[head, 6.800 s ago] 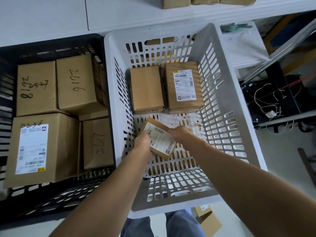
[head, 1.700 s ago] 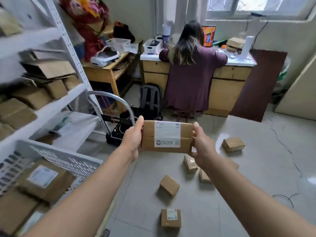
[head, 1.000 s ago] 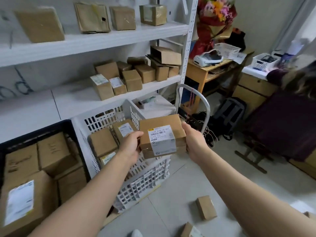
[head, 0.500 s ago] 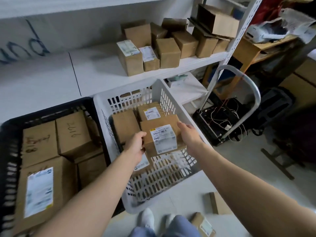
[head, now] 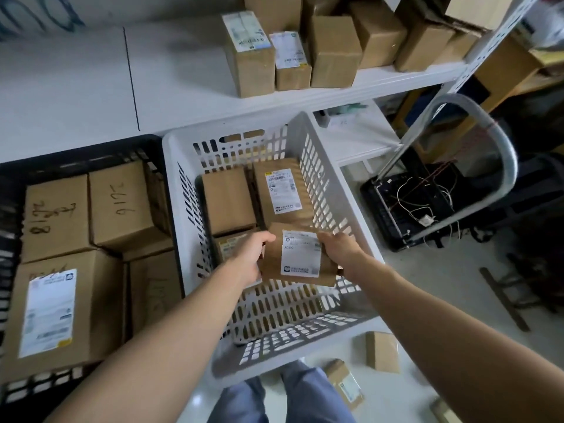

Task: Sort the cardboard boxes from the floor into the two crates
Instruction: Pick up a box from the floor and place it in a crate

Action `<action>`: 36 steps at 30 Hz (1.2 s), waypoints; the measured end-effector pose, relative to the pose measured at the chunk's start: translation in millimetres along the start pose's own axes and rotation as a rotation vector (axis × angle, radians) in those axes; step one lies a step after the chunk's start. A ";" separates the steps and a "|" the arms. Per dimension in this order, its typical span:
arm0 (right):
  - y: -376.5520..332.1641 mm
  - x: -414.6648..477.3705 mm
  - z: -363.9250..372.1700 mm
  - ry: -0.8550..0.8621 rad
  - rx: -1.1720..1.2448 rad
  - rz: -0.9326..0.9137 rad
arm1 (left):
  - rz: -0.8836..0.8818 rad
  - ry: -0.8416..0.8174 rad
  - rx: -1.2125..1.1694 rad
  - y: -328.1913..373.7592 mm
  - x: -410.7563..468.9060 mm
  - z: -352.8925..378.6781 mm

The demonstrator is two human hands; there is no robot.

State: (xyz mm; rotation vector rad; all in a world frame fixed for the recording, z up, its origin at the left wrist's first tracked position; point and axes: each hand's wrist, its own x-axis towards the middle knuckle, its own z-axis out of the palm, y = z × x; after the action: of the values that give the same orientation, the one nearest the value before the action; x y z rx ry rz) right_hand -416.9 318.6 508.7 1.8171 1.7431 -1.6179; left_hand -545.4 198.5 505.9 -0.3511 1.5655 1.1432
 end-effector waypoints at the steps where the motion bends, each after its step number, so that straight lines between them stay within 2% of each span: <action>1: 2.0 2.3 0.0 -0.014 -0.008 -0.004 | -0.009 0.016 0.019 -0.9 1.6 2.5; 4: 10.4 8.9 1.4 -0.070 -0.095 0.058 | -0.012 0.051 0.058 -6.8 12.1 7.8; 7: 18.2 15.0 6.5 -0.106 -0.149 0.144 | 0.033 0.019 0.090 -11.5 27.7 9.1; 13: 28.1 26.5 19.6 -0.185 -0.100 0.309 | 0.156 0.108 0.174 -18.0 54.2 12.6; 16: 33.8 31.4 24.8 -0.181 -0.084 0.317 | 0.216 0.116 0.238 -23.1 67.2 17.7; 19: 37.9 38.7 27.3 -0.161 -0.050 0.321 | 0.199 0.105 0.228 -29.7 76.2 21.8; 23: 33.8 47.5 32.1 -0.220 -0.062 0.381 | 0.189 0.099 0.201 -39.6 85.4 24.8; 27: 28.8 56.1 42.7 -0.232 -0.095 0.350 | 0.166 0.065 0.242 -45.3 87.2 23.3; 33: 23.8 54.2 45.0 -0.231 -0.089 0.375 | 0.096 0.025 0.128 -52.3 86.6 20.4; 36: 25.0 52.1 40.1 -0.251 -0.127 0.341 | 0.127 0.051 0.166 -48.6 86.5 16.0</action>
State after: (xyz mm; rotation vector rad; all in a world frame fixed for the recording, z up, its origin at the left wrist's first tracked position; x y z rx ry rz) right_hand -433.3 314.5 440.4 1.6594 1.3155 -1.4850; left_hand -530.2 216.9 408.3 -0.1732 1.7346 1.0983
